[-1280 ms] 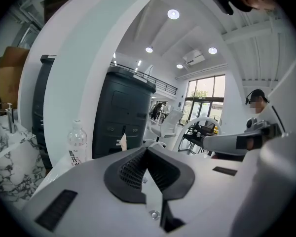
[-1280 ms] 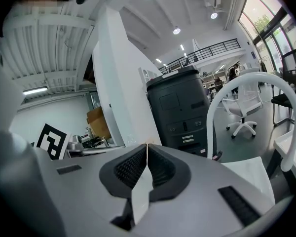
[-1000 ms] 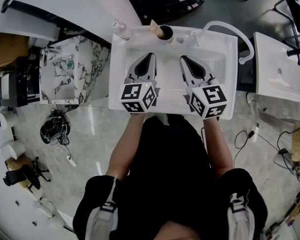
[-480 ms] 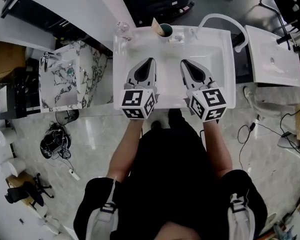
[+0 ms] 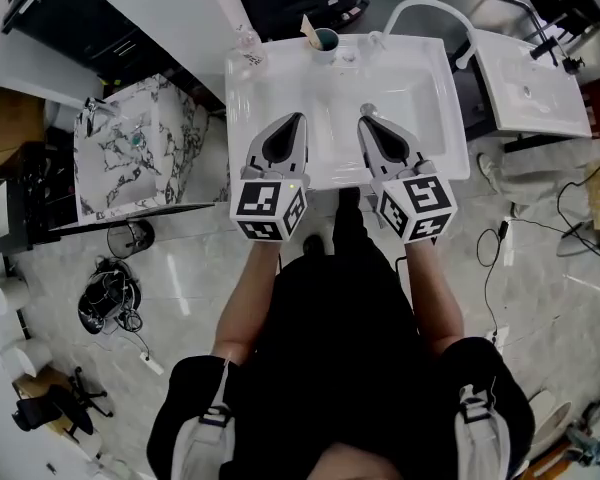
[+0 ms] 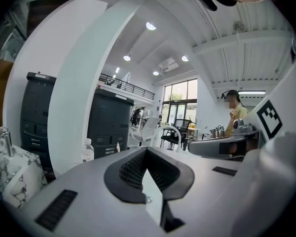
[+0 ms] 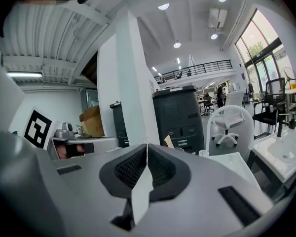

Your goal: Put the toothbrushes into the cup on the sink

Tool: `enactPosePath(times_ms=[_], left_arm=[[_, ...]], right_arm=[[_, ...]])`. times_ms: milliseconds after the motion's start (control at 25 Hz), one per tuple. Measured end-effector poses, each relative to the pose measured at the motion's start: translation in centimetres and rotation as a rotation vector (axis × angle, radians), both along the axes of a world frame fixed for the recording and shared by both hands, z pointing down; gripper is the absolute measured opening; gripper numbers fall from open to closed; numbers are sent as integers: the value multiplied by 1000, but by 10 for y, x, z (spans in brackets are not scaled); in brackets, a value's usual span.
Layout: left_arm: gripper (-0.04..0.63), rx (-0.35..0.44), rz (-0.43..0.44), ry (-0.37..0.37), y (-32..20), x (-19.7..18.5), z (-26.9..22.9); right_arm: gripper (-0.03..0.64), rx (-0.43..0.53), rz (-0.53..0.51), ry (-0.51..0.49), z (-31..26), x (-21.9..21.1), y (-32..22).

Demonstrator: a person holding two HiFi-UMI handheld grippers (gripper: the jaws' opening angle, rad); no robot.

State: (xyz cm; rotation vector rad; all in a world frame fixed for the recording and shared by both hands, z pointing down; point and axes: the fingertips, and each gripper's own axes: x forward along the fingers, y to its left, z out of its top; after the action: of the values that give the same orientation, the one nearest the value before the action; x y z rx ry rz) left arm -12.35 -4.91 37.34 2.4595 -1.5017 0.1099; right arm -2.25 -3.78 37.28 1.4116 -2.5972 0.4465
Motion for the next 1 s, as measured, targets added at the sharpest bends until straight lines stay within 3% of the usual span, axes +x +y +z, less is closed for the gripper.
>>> enactPosePath(times_ms=[520, 1000], left_arm=[[14, 28, 94, 14, 88, -6, -17], [14, 33, 140, 18, 105, 6, -23]], right_arm=[[32, 37, 60, 2, -13, -13, 94], [32, 76, 84, 16, -27, -6, 110]])
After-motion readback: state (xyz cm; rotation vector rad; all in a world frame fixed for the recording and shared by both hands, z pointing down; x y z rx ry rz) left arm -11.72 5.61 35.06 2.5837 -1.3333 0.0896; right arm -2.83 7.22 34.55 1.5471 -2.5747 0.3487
